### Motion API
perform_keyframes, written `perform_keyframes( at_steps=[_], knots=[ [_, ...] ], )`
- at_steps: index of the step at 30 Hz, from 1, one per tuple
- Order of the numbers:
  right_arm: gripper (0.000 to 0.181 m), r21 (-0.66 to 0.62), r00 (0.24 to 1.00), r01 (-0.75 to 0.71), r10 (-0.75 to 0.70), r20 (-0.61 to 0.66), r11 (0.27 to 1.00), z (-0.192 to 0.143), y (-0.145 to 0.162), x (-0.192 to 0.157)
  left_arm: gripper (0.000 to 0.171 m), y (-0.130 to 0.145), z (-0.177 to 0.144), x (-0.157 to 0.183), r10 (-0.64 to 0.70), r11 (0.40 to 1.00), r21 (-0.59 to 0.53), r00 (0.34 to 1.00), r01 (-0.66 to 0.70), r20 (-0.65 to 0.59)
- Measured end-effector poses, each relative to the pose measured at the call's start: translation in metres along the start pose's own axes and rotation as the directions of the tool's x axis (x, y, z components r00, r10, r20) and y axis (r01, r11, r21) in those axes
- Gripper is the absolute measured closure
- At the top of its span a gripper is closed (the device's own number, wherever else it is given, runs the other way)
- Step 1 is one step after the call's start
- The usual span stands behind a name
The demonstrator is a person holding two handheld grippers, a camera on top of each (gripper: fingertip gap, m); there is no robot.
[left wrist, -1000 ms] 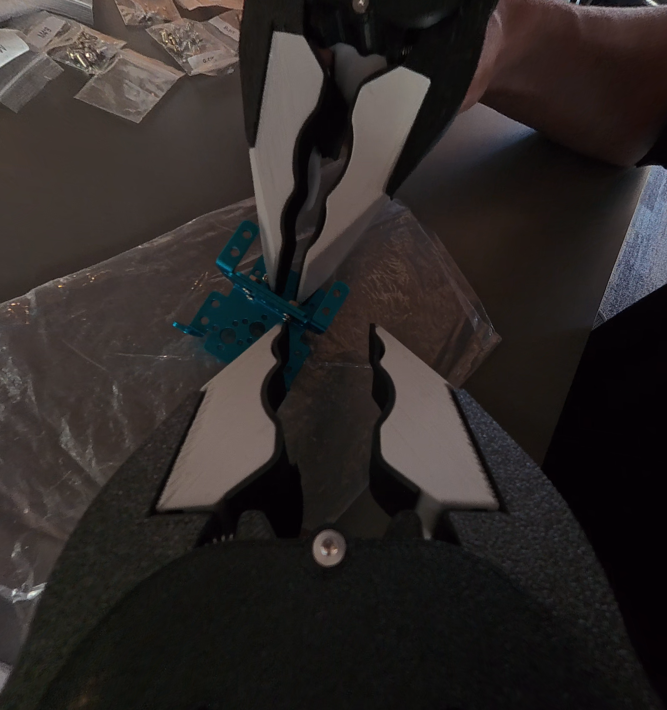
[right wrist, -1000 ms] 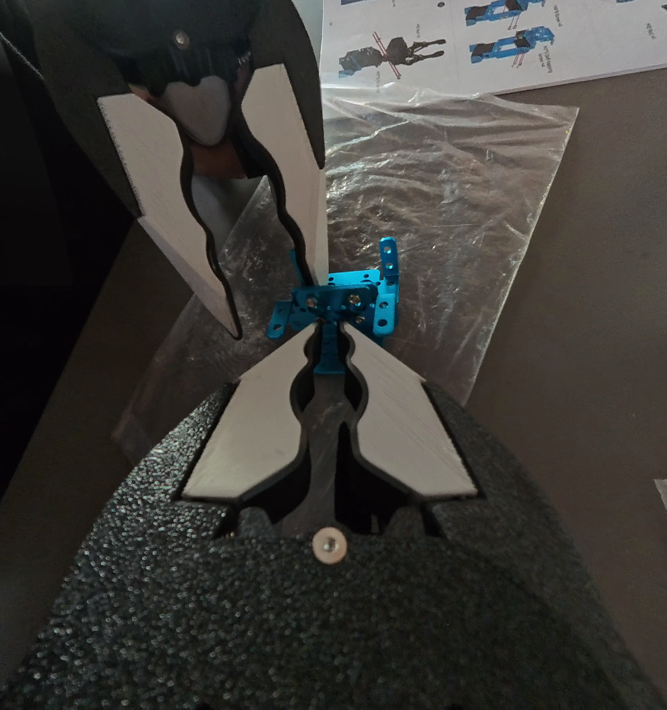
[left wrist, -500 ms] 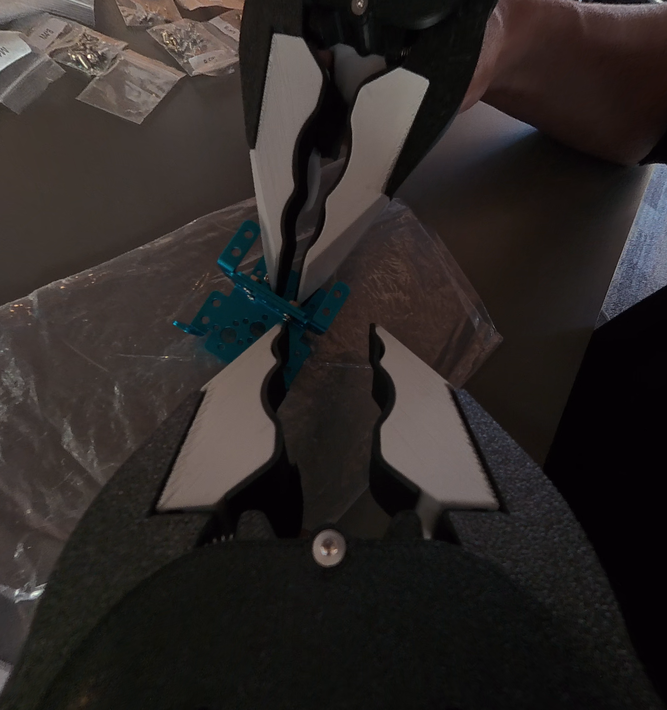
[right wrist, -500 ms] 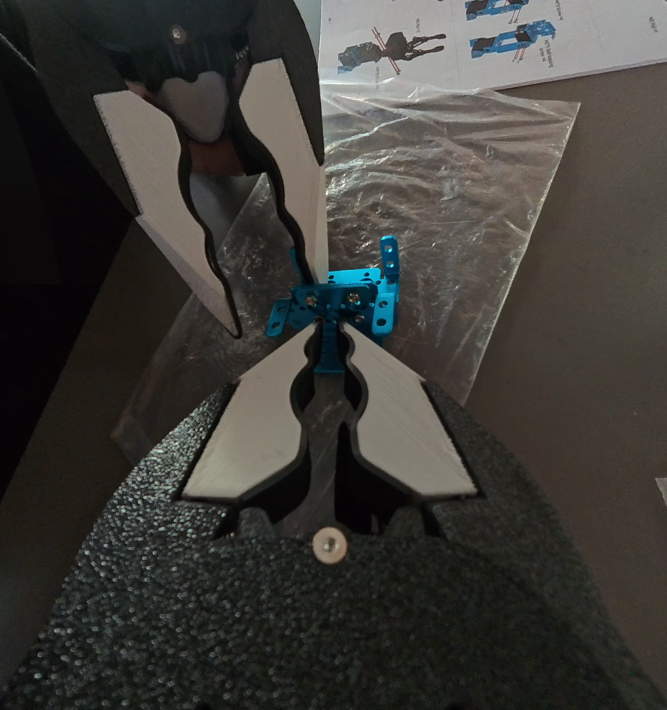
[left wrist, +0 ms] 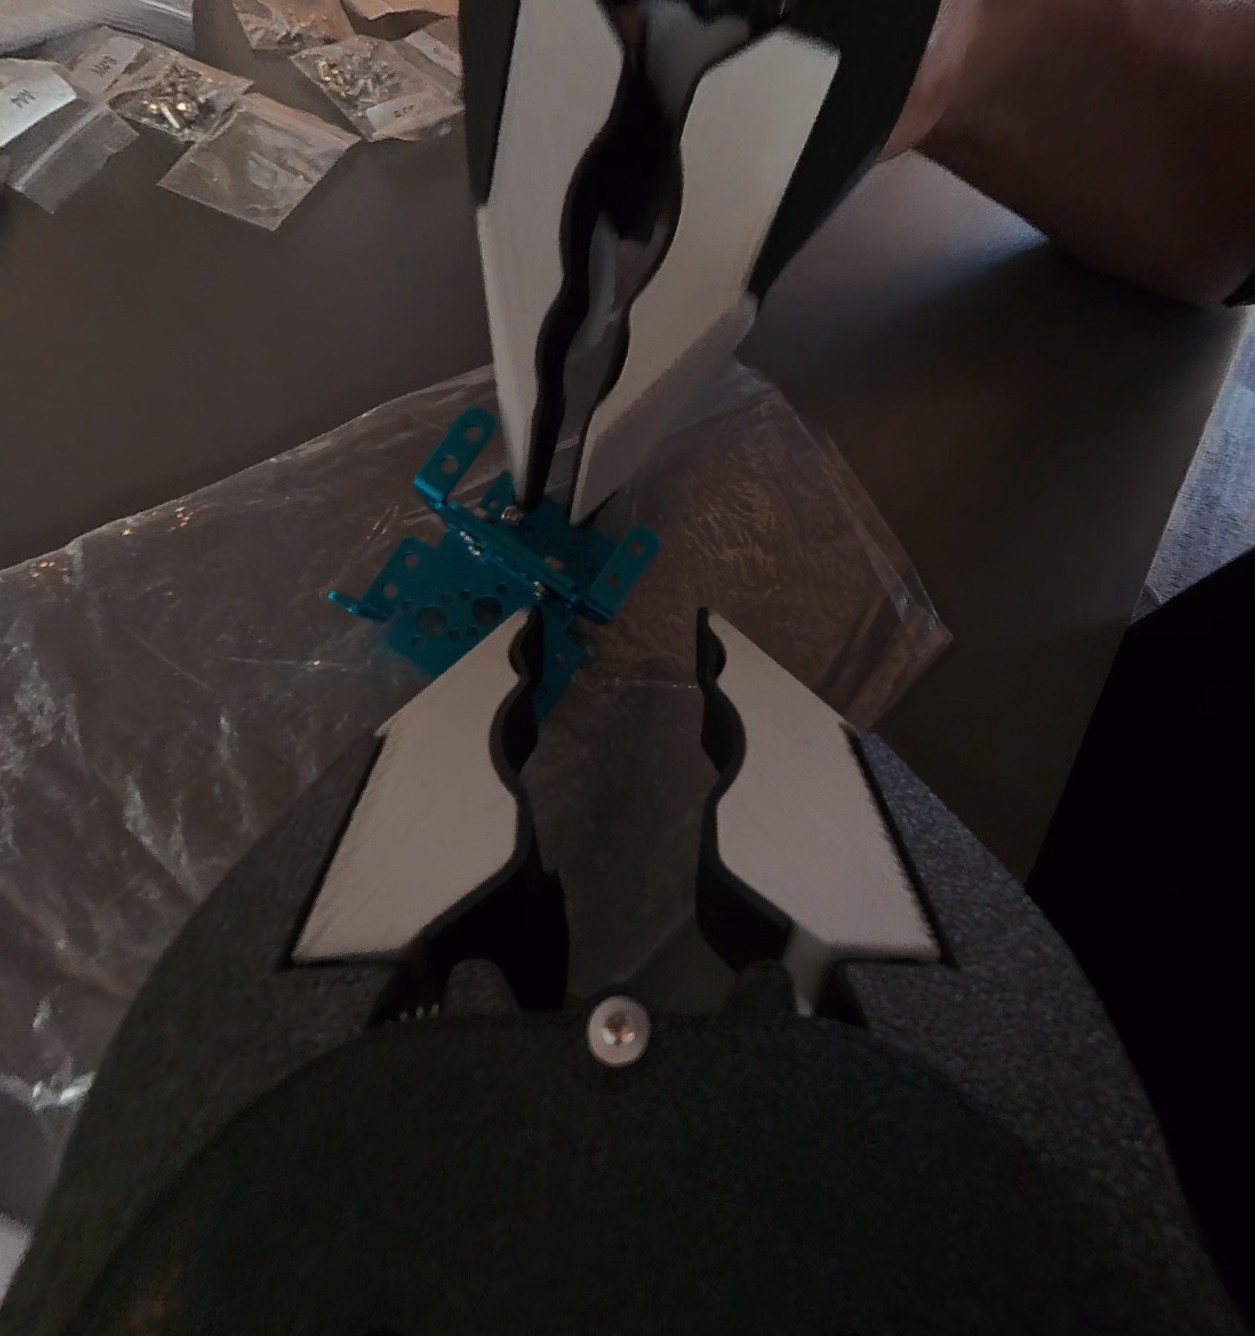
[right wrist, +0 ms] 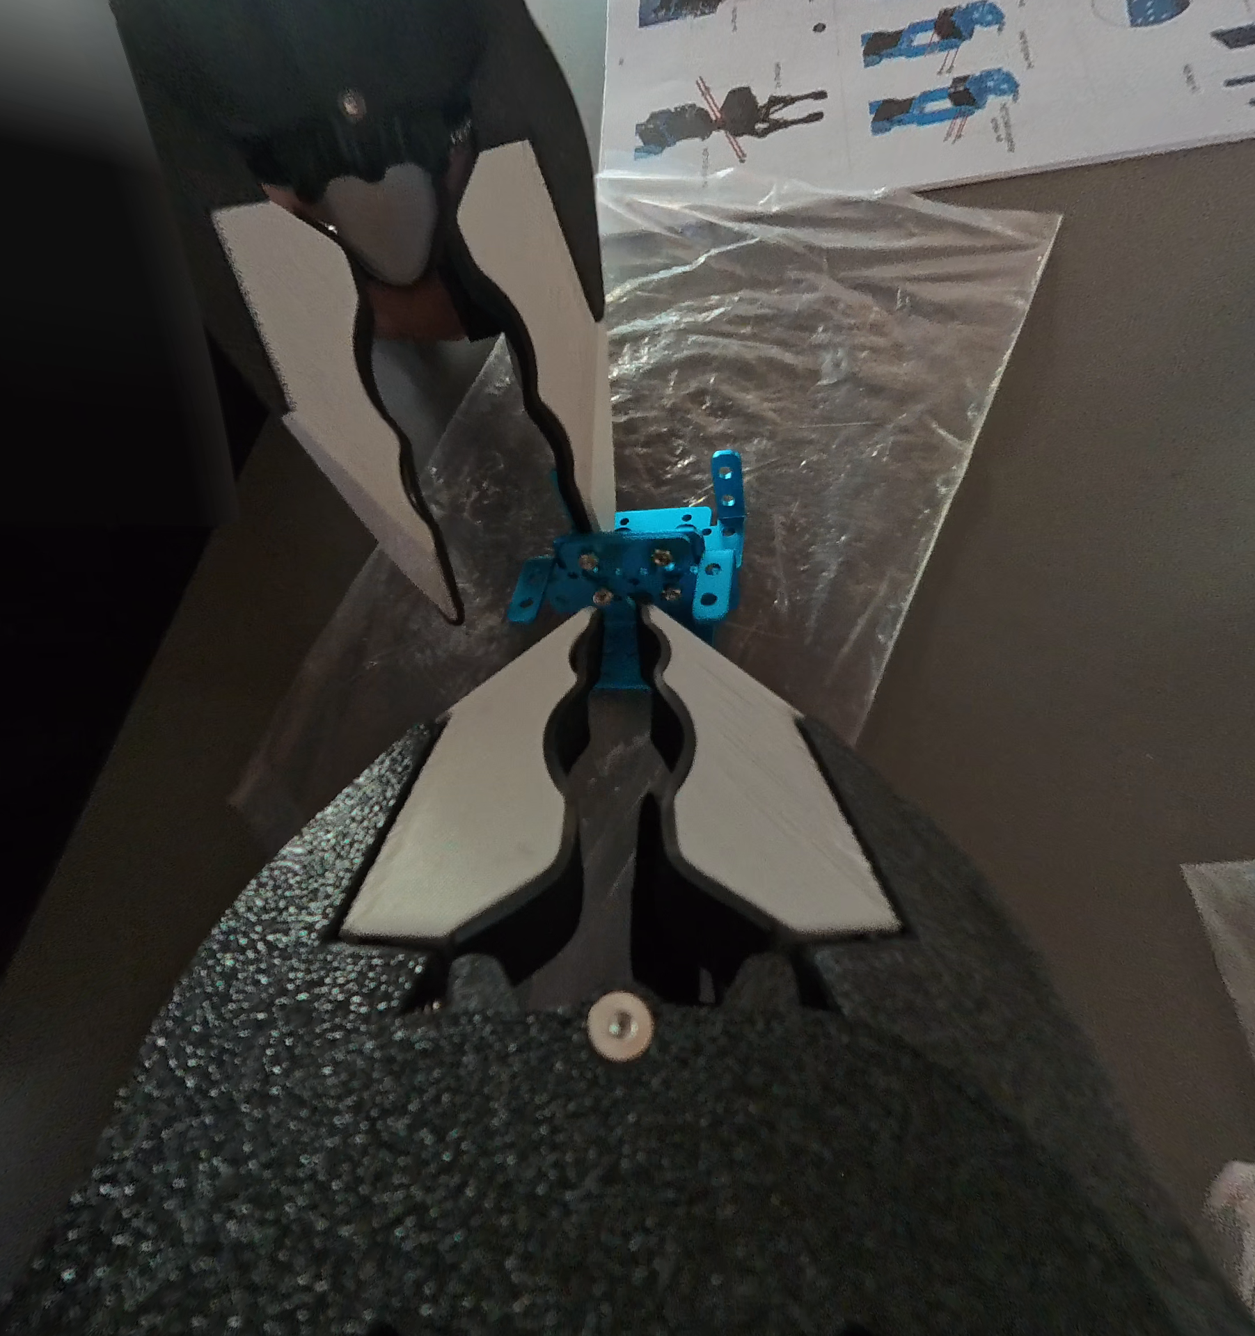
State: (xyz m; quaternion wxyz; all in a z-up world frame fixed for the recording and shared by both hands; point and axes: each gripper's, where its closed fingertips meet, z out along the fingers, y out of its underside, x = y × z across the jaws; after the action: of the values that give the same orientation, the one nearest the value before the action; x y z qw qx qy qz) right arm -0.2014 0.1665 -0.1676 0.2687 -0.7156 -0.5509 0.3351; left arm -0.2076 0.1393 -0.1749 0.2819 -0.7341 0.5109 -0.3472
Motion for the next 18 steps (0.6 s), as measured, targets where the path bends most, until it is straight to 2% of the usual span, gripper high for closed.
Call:
perform_keyframes(
  at_steps=[4, 9, 12, 16, 18],
  knots=[
    [0.169, 0.008, 1.0, -0.025, 0.025, -0.02, 1.0, -0.005, 0.001, 0.007, 0.124, 0.0, 0.0, 0.0, -0.032, 0.999, 0.006, 0.999, 0.031, 0.007],
    [0.142, -0.027, 0.997, -0.061, 0.06, -0.039, 0.998, 0.001, 0.005, 0.011, 0.12, -0.003, 0.004, 0.003, -0.024, 1.0, 0.003, 1.0, 0.024, 0.002],
    [0.13, -0.082, 0.992, -0.03, 0.019, -0.128, 0.996, -0.003, 0.01, 0.022, 0.12, -0.004, 0.005, 0.003, -0.027, 1.0, 0.004, 1.0, 0.027, -0.002],
    [0.125, -0.034, 0.992, -0.011, 0.007, -0.124, 0.999, -0.009, 0.0, 0.021, 0.12, -0.005, 0.006, 0.004, -0.029, 1.0, 0.003, 1.0, 0.029, -0.008],
    [0.13, -0.014, 0.99, 0.033, -0.035, -0.136, 0.999, -0.008, -0.005, 0.019, 0.12, -0.005, 0.007, 0.004, -0.023, 1.0, 0.002, 1.0, 0.023, -0.009]
  ],
)
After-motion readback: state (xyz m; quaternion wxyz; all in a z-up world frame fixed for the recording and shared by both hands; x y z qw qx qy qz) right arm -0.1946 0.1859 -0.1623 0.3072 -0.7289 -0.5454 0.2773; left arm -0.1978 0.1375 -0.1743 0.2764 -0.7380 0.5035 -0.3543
